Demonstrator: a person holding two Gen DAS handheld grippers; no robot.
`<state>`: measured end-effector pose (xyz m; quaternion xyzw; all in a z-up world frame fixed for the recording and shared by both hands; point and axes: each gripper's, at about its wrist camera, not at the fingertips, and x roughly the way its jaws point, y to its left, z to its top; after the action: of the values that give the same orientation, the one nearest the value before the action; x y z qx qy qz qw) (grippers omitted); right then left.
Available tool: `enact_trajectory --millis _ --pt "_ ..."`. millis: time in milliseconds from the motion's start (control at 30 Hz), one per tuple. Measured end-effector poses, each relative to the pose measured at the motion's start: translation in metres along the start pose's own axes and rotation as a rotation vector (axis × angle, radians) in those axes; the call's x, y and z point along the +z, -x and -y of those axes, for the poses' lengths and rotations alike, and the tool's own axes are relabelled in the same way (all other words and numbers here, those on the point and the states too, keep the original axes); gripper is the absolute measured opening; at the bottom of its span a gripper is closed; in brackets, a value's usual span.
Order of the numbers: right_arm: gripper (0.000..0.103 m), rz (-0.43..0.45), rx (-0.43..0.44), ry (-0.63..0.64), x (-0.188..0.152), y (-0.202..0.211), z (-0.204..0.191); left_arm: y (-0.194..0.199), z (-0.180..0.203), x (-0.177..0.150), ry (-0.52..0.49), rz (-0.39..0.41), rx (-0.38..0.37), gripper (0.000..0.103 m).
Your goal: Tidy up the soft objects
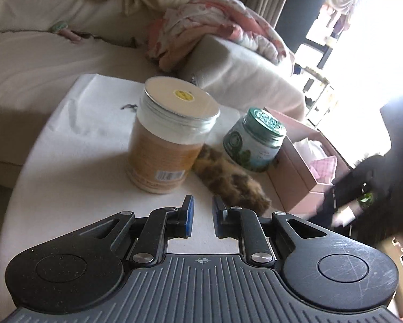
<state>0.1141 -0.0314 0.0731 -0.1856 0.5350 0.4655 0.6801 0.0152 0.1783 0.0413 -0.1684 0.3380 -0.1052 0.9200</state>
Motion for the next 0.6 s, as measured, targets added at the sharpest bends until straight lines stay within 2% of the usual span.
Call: enact_trajectory --millis 67,133,200,267,333,500,600 --pt "0.02 0.01 0.007 0.013 -0.007 0.004 -0.002 0.001 0.002 -0.001 0.001 -0.005 0.021 0.016" --pt "0.024 0.104 -0.01 0.014 -0.005 0.023 -0.003 0.003 0.003 0.001 0.0 -0.004 0.037 0.016" --pt "0.028 0.245 -0.099 0.019 0.003 0.043 -0.005 0.005 0.001 0.002 0.008 0.005 0.043 0.016" --pt "0.034 0.321 -0.204 0.077 0.014 0.043 -0.007 0.008 -0.001 0.002 0.022 0.017 0.045 0.016" --pt "0.035 0.324 -0.278 0.102 0.032 0.024 -0.006 0.01 -0.003 0.002 0.03 0.017 0.052 0.016" --pt "0.035 0.273 -0.366 0.137 0.059 -0.019 -0.005 0.014 -0.007 0.002 0.033 0.002 0.104 0.016" --pt "0.034 0.238 -0.357 0.133 0.062 -0.04 0.0 0.017 -0.013 0.001 0.042 0.002 0.114 0.016"
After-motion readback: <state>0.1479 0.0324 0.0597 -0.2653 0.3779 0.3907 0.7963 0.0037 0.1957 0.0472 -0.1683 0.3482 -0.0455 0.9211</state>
